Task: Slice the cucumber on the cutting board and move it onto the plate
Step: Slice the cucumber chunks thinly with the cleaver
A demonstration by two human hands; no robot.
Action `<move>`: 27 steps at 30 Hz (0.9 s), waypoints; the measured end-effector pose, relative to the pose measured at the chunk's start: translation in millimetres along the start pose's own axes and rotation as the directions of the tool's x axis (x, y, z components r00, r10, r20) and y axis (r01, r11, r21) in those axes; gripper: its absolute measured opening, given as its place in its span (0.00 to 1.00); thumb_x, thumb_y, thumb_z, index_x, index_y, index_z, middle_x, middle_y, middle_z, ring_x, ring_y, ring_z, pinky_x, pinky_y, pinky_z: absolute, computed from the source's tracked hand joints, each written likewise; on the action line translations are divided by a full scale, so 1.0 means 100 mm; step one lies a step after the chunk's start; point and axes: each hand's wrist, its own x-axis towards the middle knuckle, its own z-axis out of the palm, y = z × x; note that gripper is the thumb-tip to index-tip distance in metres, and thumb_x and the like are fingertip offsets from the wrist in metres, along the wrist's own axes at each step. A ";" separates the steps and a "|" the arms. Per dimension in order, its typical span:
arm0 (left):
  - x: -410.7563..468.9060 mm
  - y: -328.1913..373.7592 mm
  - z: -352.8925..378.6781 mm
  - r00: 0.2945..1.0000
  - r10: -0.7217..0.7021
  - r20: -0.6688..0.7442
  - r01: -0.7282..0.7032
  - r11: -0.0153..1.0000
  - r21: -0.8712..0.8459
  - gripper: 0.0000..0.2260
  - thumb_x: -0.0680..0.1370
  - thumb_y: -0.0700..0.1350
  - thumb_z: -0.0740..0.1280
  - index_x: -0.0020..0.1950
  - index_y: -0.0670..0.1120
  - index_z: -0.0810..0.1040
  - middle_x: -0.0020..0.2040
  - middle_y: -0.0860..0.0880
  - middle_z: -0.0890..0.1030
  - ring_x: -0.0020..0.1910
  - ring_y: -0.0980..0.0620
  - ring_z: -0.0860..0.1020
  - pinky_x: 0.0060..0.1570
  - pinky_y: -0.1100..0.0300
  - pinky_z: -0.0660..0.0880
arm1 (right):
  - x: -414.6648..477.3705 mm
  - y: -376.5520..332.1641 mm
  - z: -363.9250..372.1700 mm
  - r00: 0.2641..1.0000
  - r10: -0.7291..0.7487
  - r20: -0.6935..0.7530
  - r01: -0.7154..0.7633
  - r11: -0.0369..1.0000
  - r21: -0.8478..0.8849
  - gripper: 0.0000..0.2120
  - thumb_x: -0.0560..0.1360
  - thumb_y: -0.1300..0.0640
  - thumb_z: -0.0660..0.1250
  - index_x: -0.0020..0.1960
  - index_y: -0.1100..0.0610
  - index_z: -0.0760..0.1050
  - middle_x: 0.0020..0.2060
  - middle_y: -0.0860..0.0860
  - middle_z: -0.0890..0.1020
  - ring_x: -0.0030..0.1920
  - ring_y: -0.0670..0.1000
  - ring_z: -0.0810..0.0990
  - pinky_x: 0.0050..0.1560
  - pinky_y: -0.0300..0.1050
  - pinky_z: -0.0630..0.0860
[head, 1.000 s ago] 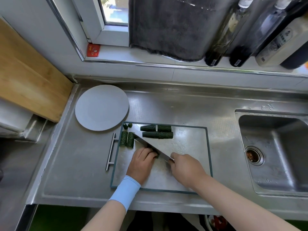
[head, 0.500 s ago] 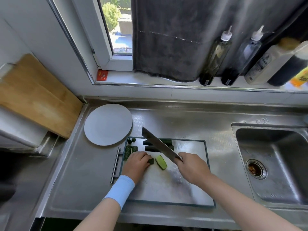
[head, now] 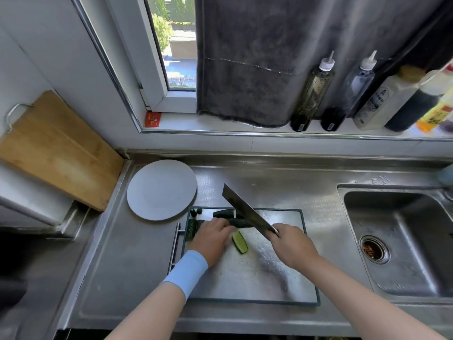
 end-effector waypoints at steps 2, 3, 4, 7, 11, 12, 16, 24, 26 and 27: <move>0.02 0.11 0.01 0.981 0.134 0.142 -0.136 0.991 0.004 0.22 0.68 0.37 0.71 0.61 0.51 0.78 0.60 0.49 0.77 0.59 0.46 0.74 0.56 0.52 0.73 | -0.02 0.00 -0.01 1.000 0.010 -0.008 -0.010 1.000 0.005 0.16 0.81 0.46 0.57 0.37 0.51 0.69 0.31 0.48 0.78 0.32 0.51 0.75 0.31 0.45 0.67; 0.04 0.16 0.01 0.965 0.171 0.201 -0.178 0.984 0.016 0.23 0.71 0.37 0.70 0.64 0.52 0.76 0.64 0.50 0.75 0.64 0.47 0.70 0.62 0.52 0.69 | -0.03 0.00 -0.01 1.000 0.015 -0.012 -0.014 1.000 0.004 0.16 0.81 0.46 0.57 0.38 0.52 0.71 0.32 0.48 0.79 0.32 0.51 0.75 0.31 0.45 0.67; 0.05 0.18 0.01 0.949 0.185 0.255 -0.198 0.980 0.027 0.22 0.73 0.37 0.68 0.66 0.52 0.74 0.67 0.50 0.73 0.68 0.47 0.66 0.66 0.52 0.65 | -0.04 0.00 -0.01 1.000 0.018 -0.015 -0.018 1.000 0.006 0.16 0.81 0.46 0.57 0.38 0.53 0.71 0.31 0.48 0.79 0.32 0.51 0.75 0.30 0.45 0.67; 0.09 0.19 0.02 0.922 0.146 0.357 -0.174 0.984 0.047 0.21 0.77 0.37 0.63 0.69 0.51 0.72 0.68 0.49 0.70 0.67 0.46 0.65 0.67 0.54 0.61 | -0.08 -0.01 -0.01 0.999 0.031 -0.018 -0.031 0.999 0.010 0.17 0.82 0.46 0.57 0.37 0.52 0.69 0.30 0.47 0.77 0.31 0.51 0.74 0.30 0.44 0.65; 0.09 0.18 0.00 0.917 0.097 0.388 -0.097 0.995 -0.018 0.18 0.79 0.43 0.63 0.68 0.51 0.74 0.64 0.49 0.71 0.62 0.46 0.68 0.62 0.56 0.64 | -0.16 0.00 0.07 0.997 0.070 -0.028 -0.069 0.997 0.029 0.16 0.81 0.47 0.57 0.37 0.52 0.69 0.30 0.47 0.76 0.30 0.50 0.72 0.30 0.44 0.65; 0.08 0.18 0.01 0.915 0.076 0.397 -0.064 0.997 -0.042 0.17 0.79 0.46 0.64 0.68 0.51 0.74 0.64 0.50 0.71 0.62 0.47 0.68 0.63 0.57 0.65 | -0.18 0.01 0.09 0.997 0.077 -0.028 -0.076 0.996 0.039 0.16 0.81 0.47 0.57 0.37 0.52 0.69 0.30 0.47 0.76 0.29 0.50 0.72 0.31 0.44 0.66; 0.03 0.24 0.01 0.902 -0.090 0.421 0.169 0.973 -0.155 0.17 0.79 0.51 0.63 0.68 0.54 0.74 0.61 0.52 0.73 0.59 0.47 0.73 0.60 0.56 0.71 | -0.27 0.07 0.19 0.995 0.101 -0.020 -0.099 0.992 0.078 0.16 0.81 0.47 0.57 0.36 0.51 0.68 0.30 0.47 0.77 0.30 0.50 0.72 0.31 0.44 0.66; -0.20 0.46 0.10 0.879 -0.332 0.341 0.438 0.845 -0.306 0.16 0.79 0.52 0.64 0.66 0.60 0.73 0.61 0.56 0.77 0.60 0.53 0.74 0.59 0.62 0.70 | -0.35 0.36 0.13 0.999 0.013 0.041 -0.013 1.000 -0.001 0.16 0.81 0.47 0.57 0.36 0.50 0.69 0.31 0.49 0.77 0.30 0.50 0.72 0.32 0.44 0.67; -0.21 0.55 0.10 0.892 -0.345 0.294 0.426 0.859 -0.284 0.15 0.80 0.51 0.63 0.66 0.58 0.75 0.60 0.56 0.74 0.58 0.54 0.73 0.58 0.63 0.70 | -0.33 0.47 0.08 0.998 -0.006 0.062 0.008 0.999 -0.035 0.16 0.81 0.47 0.56 0.36 0.50 0.68 0.31 0.48 0.77 0.31 0.50 0.72 0.33 0.45 0.68; -0.21 0.60 0.11 0.894 -0.361 0.264 0.430 0.859 -0.279 0.14 0.80 0.51 0.63 0.65 0.57 0.76 0.59 0.56 0.73 0.57 0.55 0.73 0.57 0.64 0.70 | -0.32 0.52 0.06 0.997 -0.019 0.077 0.023 0.998 -0.055 0.16 0.81 0.47 0.56 0.36 0.50 0.68 0.32 0.48 0.77 0.32 0.50 0.73 0.33 0.45 0.68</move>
